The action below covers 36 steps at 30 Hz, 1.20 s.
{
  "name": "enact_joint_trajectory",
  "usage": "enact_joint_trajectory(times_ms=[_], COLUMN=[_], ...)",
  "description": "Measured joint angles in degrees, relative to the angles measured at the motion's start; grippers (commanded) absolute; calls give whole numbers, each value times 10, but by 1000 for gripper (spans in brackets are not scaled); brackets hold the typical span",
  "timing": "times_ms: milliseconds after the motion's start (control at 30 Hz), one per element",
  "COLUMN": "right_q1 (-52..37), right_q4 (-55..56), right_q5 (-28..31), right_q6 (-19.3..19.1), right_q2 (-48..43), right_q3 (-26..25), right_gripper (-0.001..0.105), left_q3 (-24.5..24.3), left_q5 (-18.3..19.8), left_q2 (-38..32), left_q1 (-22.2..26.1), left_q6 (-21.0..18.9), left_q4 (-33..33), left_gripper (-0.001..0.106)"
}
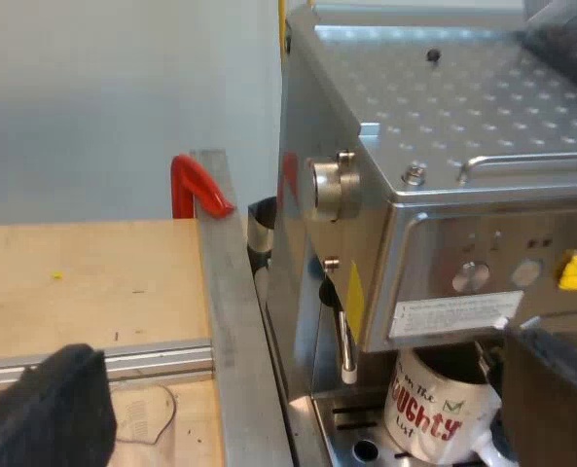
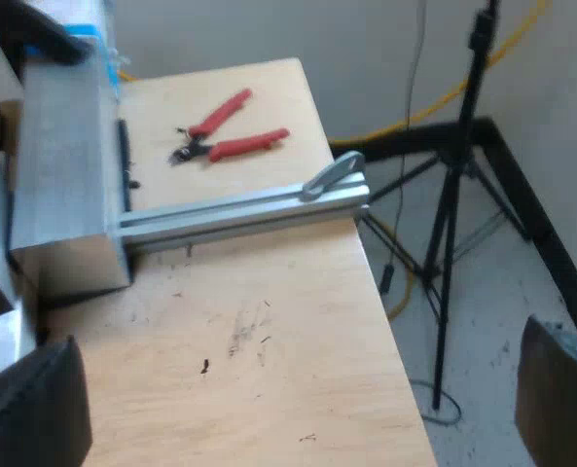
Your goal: Place mug into machine
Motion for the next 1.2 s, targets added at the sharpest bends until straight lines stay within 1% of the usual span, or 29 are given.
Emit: enact_joint_trajectory(times_ms=[33, 133, 233, 267, 300, 333, 433, 533, 600, 633, 700, 800, 833, 867, 933, 967, 1000, 1033, 1133, 1200], right_q1=[0, 0, 0, 0, 0, 0, 0, 0, 0, 0, 1, 7, 10, 11, 17, 17, 17, 17, 17, 17], right_q4=[5, 13, 14, 13, 14, 17, 19, 26, 32, 53, 78, 53, 37, 26, -12, -15, -26, -41, -61, -61], right_q5=[-1, -1, -1, -1, -2, -3, -3, -3, -3, 2, 2, -6, -11, -16, -23, -24, -25, -24, -24, -24], right_q6=[0, -1, 0, 0, 0, 0, 0, 0, 0, 0, -9, -13, -13, -13, -13, -13, -13, -13, -13, -13], right_q2=[-25, -74, -129, -136, -162, -192, -257, -282, -283, -281, -279, -279, -279, -279, -279, -279, -279, -279, -279, -277], right_q3=[4, 11, 16, 18, 24, 28, 30, 31, 30, 27, 28, 52, 68, 73, 101, 104, 114, 137, 167, 196], right_gripper=[90, 90, 90, 90, 90, 90, 90, 90, 90, 90, 90, 90, 90, 90, 90, 90, 90, 90, 90, 90], left_q3=[0, 0, -2, -2, -1, -1, -3, -7, -16, -21, -26, -21, -16, -12, 11, 14, 33, 45, 77, 93], left_q5=[0, 0, -2, -2, -2, -2, -2, -9, -11, -14, -19, -28, -41, -44, -75, -79, -90, -94, -100, -101], left_q2=[-20, -32, -74, -74, -81, -127, -175, -181, -178, -178, -179, -179, -179, -179, -179, -179, -179, -179, -178, -178], left_q1=[0, 0, 0, 0, 0, 0, 0, 0, 1, 3, 3, 3, 3, 3, 3, 3, 3, 3, 3, 3], left_q6=[0, 0, 0, 0, 0, 0, 0, 4, 4, 6, 14, 19, 19, 19, 19, 19, 19, 19, 19, 19], left_q4=[12, 24, 54, 56, 62, 101, 157, 190, 209, 221, 224, 198, 184, 177, 151, 148, 135, 129, 123, 123], left_gripper=[82, 82, 82, 82, 82, 82, 82, 82, 82, 82, 82, 82, 82, 82, 82, 82, 82, 82, 82, 82])
